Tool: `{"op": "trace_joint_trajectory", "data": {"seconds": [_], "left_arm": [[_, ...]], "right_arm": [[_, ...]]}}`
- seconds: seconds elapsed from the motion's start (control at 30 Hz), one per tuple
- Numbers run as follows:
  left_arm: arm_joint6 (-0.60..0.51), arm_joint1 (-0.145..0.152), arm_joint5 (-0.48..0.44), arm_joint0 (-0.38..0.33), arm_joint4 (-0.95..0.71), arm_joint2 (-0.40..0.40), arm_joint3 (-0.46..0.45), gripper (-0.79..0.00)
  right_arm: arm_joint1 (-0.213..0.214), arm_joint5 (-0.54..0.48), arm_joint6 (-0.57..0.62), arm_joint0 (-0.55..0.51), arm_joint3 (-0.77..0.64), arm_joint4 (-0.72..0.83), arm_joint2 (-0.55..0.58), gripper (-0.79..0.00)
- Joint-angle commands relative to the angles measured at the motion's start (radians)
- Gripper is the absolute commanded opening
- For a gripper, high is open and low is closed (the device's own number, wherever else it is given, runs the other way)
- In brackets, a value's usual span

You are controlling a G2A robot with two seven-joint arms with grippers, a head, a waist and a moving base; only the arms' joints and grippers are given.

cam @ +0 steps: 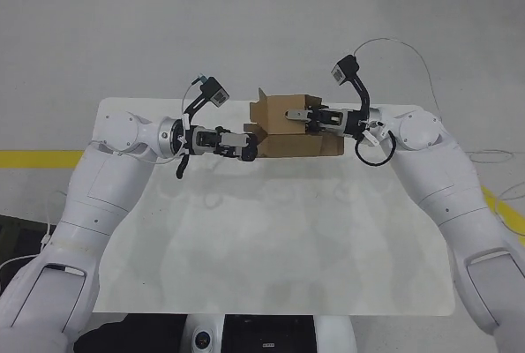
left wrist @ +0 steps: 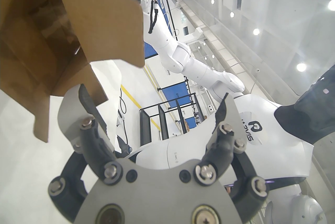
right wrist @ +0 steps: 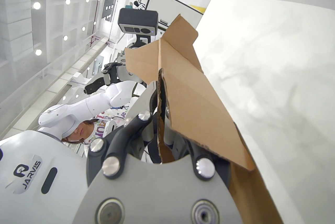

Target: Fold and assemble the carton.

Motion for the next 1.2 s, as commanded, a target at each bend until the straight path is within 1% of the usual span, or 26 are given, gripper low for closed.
{"op": "trace_joint_trajectory", "data": {"seconds": [0.0, 0.3, 0.63, 0.87, 1.17], "left_arm": [[0.000, 0.000, 0.000, 0.001, 0.000, -0.002, -0.003, 0.000], [-0.005, -0.011, 0.005, 0.000, -0.012, 0.027, -0.002, 0.000], [-0.001, -0.024, 0.001, -0.022, -0.018, 0.048, 0.026, 0.000], [0.005, -0.024, -0.005, -0.033, -0.016, 0.037, 0.053, 0.000], [0.004, -0.016, -0.004, -0.026, -0.011, 0.010, 0.055, 0.000]], "right_arm": [[-0.002, -0.001, -0.018, -0.001, 0.002, -0.007, 0.005, -0.785], [-0.013, -0.003, -0.069, -0.007, -0.019, -0.035, 0.016, -0.785], [-0.028, 0.009, -0.093, -0.030, -0.072, -0.052, 0.014, -0.785], [-0.034, 0.015, -0.097, -0.052, -0.095, -0.062, 0.020, -0.785], [-0.037, 0.029, -0.084, -0.075, -0.112, -0.068, 0.035, -0.785]]}}
